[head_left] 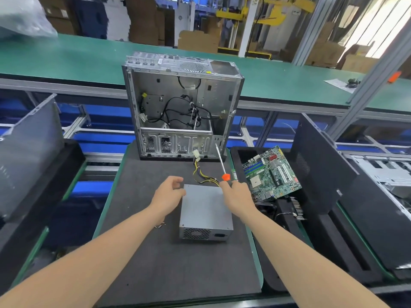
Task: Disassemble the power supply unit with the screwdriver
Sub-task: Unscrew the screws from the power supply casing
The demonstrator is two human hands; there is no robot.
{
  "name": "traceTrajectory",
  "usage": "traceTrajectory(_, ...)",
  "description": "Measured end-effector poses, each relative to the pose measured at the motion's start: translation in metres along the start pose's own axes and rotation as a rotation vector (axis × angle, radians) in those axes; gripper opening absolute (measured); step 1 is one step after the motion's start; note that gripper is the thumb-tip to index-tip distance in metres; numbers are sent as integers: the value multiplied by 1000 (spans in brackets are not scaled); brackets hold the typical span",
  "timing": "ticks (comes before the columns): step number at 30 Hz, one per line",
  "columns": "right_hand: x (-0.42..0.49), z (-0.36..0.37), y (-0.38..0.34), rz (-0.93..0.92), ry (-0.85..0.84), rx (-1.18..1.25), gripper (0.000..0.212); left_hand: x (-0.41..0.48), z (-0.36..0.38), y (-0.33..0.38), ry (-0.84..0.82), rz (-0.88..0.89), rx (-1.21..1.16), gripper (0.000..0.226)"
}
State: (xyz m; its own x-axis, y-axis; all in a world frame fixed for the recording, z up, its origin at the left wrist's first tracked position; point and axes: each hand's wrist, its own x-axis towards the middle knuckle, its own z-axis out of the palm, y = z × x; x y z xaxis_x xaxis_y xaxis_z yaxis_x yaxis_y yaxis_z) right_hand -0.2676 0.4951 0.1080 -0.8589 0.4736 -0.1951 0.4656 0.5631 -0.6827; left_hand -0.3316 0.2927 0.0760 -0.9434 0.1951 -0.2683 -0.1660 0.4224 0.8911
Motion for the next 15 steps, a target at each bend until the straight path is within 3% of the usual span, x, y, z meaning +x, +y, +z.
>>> traceTrajectory(3, 16, -8, 25, 63, 24, -115, 29, -1, -1, -7, -60, -2, 87, 49)
traceTrajectory(7, 20, -14, 68, 120, -48, -229, 27, -2, 10, -11, -94, 158, 293, 60)
traceTrajectory(11, 17, -5, 91, 142, -131, -164, 44, -4, 26, 2, -138, 340, 574, 75)
traceTrajectory(15, 16, 5, 99, 100, -158, -159, 46, -6, 40, 19, -262, 458, 842, 103)
